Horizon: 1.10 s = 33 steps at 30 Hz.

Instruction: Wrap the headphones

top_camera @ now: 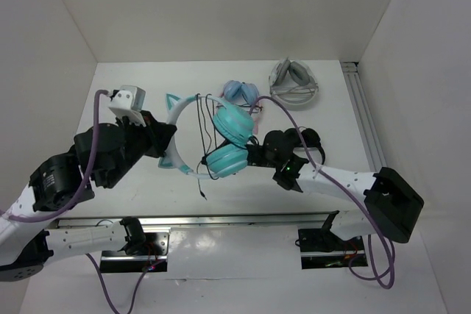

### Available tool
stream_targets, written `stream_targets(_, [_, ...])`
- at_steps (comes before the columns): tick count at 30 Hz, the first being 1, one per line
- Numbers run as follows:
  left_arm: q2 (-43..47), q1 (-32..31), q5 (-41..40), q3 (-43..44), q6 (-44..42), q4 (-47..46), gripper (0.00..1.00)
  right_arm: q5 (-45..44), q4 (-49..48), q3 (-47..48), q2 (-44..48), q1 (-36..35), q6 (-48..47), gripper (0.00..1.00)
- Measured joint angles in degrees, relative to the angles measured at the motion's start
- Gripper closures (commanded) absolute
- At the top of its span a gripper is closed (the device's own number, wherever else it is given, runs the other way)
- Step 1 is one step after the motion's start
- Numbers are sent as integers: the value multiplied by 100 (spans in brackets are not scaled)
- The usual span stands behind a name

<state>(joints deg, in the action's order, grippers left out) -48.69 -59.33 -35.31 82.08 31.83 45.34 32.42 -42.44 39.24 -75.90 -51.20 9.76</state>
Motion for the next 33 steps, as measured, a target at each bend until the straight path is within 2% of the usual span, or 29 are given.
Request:
stream_targets(8, [-37,0,-332,407,179,-42,100,0,-577,-72,-297,-4,267,77])
stream_targets(12, [-39,0,-391,417,258,-33,100,-63,-835,-72,-540,-4,385,65])
stream_targets(19, [-118,0,-396,433,295,9,100,-979,-881,-223,-708,-4,247,57])
stream_targets(21, [-188,0,-400,490,295,74,100,-1228,-855,-319,-673,-4,168,51])
stream_targets(22, [-223,0,-407,538,293,118,100,-1373,-820,-354,-634,-20,103,41])
stream_targets(23, [-249,0,-413,575,295,149,100,-1497,-791,-382,-584,-42,57,38])
stream_targets(29, [-278,0,-448,719,319,221,100,-1781,-782,-391,-380,-131,-173,37])
stream_targets(30, [-278,0,-448,719,321,219,100,-1753,-787,-385,-426,-138,-173,30])
stream_targets(33, [-282,0,-446,719,334,221,100,-1633,-802,-363,-656,-192,-144,30])
